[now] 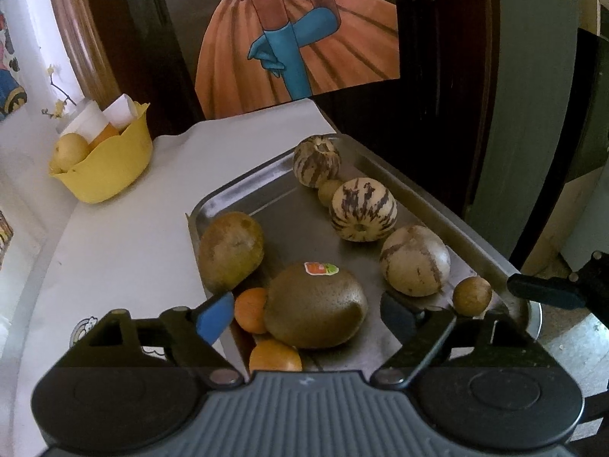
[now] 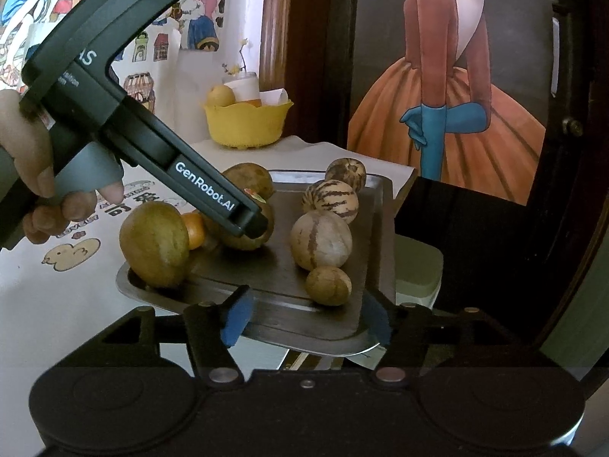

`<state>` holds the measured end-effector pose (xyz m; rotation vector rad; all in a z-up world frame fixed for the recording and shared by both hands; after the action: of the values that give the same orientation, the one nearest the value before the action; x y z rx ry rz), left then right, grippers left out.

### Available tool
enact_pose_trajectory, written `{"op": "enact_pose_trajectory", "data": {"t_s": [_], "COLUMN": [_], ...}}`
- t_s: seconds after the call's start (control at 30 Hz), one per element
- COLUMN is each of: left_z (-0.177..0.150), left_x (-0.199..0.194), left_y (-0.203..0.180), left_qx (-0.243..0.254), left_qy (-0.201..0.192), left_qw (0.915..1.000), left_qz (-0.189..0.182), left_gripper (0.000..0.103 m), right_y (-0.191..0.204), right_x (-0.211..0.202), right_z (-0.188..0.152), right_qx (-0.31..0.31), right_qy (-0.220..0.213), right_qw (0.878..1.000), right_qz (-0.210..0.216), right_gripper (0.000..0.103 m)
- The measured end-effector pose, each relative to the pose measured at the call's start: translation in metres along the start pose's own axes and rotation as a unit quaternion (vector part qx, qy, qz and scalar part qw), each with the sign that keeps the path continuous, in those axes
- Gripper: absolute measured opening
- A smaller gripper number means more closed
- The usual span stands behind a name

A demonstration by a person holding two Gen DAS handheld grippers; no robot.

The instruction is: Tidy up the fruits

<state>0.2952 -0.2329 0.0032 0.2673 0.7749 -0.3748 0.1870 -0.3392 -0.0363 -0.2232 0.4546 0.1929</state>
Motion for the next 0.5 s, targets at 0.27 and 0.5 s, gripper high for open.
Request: {"op": "enact_pose_trajectory", "data": {"t_s": [0.27,0.5], "left_z": [0.005,0.005], "left_x": [-0.017,-0.037], "left_y": [0.003,0.009], "left_qx": [-0.002,-0.001], "left_qy": [-0.021,-0.040], "left_qw": [0.9997,0.9990], "left_qz": [0.010,0.022], "left_gripper": [0.099,0.102], "right_y": [0.003,0.004], "right_x": [-0.008,-0.016], "right_z": [0.000,0.005], "right_qx": [-0.002,0.013], "right_qy": [-0.011,-0.024], "right_qw": [1.000,1.000], "right_qz": [-0.010,-0.013], "right_gripper": [0.081,0.086]}}
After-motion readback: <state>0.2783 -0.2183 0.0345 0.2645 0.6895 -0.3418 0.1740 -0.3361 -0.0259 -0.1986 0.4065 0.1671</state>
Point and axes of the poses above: each gripper's, at about its wrist camera, not at the fingertips, and x roughly the way its jaws point, y to its left, z to its top, the point moved 5 cm from there along x, roughly the way its jaws point, and after that the axes turned 8 degrees about -x, right-handed, at the moved point
